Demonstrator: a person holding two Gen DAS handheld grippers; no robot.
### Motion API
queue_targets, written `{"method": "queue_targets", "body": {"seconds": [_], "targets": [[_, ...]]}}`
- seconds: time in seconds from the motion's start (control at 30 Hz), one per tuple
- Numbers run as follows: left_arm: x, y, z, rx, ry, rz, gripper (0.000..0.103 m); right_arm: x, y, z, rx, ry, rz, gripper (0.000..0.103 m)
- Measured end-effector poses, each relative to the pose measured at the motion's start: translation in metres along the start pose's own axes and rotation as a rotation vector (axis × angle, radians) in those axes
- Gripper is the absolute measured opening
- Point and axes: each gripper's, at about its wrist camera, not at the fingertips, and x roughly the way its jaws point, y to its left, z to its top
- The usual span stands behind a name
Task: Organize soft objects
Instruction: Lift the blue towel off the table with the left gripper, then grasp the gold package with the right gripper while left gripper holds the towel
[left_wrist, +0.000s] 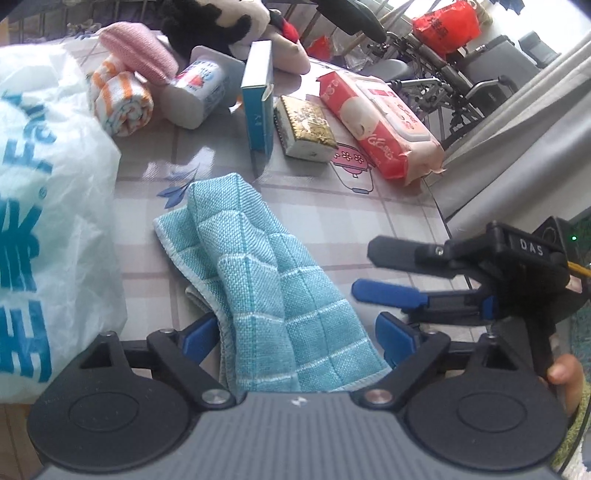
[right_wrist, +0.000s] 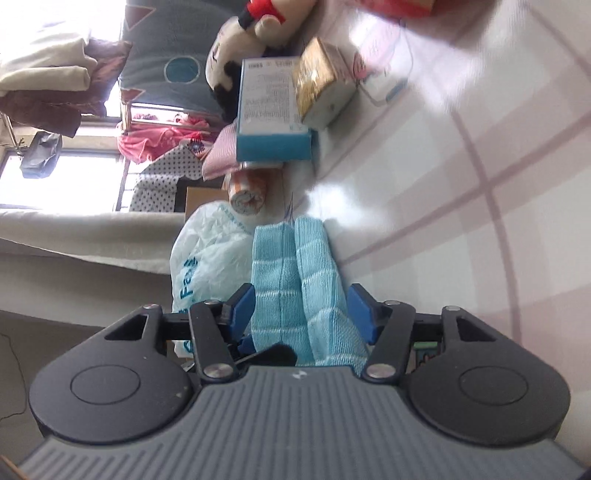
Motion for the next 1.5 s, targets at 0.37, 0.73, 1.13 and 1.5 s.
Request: {"method": "queue_targets", "body": {"seconds": [0.37, 0.73, 1.13, 1.5], "targets": [[0.03, -0.052, 0.003, 0.196, 0.038, 0.237, 0.098, -0.02, -0.013, 0.009, 0.044, -0.076, 0.051, 0.068], [0.064, -0.068, 0.002, 0.227, 0.036, 0.366, 0.102, -0.035, -0.025, 0.008, 0.028, -0.143, 0.069, 0.068], [0.029, -0.04, -0.009, 0.192, -0.075, 0.284, 0.042, -0.025, 0.032, 0.021, -0.246, -0.198, -0.194, 0.07], [0.013, -0.006, -0.009, 0.079, -0.1, 0.167, 0.036, 0.079, 0.096, 0.097, -0.593, -0.113, -0.578, 0.067]]}}
